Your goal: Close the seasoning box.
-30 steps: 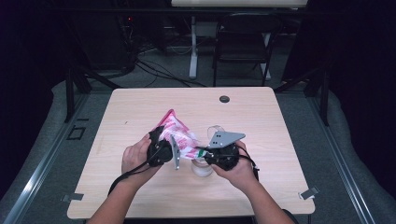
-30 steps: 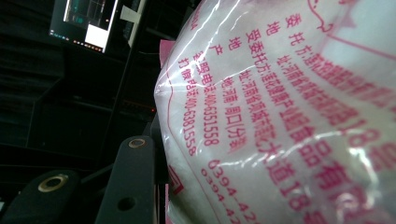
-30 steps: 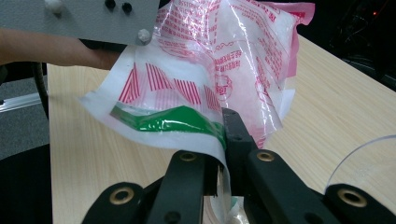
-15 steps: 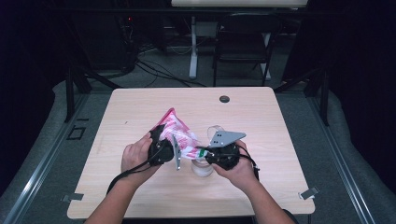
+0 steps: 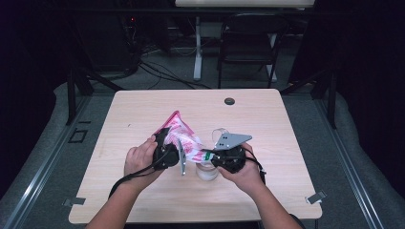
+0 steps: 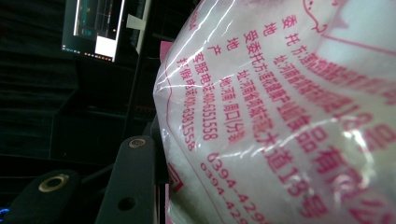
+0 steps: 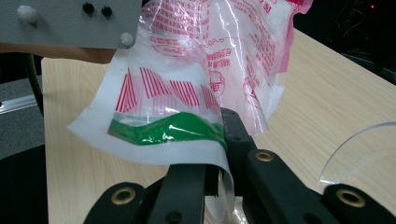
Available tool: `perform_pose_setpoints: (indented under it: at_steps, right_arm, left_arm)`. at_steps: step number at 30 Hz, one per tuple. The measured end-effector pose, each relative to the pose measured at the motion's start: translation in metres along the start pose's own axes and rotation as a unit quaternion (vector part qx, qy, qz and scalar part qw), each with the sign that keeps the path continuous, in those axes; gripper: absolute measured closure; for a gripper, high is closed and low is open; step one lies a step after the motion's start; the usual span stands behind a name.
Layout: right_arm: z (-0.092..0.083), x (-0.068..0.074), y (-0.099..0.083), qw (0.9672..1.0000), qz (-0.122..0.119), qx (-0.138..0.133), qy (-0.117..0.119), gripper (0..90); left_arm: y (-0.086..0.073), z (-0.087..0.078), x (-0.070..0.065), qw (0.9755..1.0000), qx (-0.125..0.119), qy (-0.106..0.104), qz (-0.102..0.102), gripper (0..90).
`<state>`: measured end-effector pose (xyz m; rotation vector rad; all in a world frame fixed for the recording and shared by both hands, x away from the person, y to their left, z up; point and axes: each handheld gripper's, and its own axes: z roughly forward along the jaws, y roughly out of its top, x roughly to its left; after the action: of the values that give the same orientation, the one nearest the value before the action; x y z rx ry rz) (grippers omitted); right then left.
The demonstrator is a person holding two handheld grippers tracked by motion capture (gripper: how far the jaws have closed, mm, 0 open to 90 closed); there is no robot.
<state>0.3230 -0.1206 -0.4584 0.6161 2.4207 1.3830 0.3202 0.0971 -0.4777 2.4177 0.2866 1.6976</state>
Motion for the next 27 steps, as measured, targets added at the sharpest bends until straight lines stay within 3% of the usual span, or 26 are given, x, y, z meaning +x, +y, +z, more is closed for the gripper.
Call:
perform_pose_setpoints:
  at_steps: [27]
  right_arm:
    - [-0.0003, -0.0027, -0.0019, 1.0, 0.004, 0.003, -0.002, 88.5]
  left_arm:
    - [0.003, -0.0015, 0.0004, 0.9989, -0.006, 0.018, 0.042, 61.1]
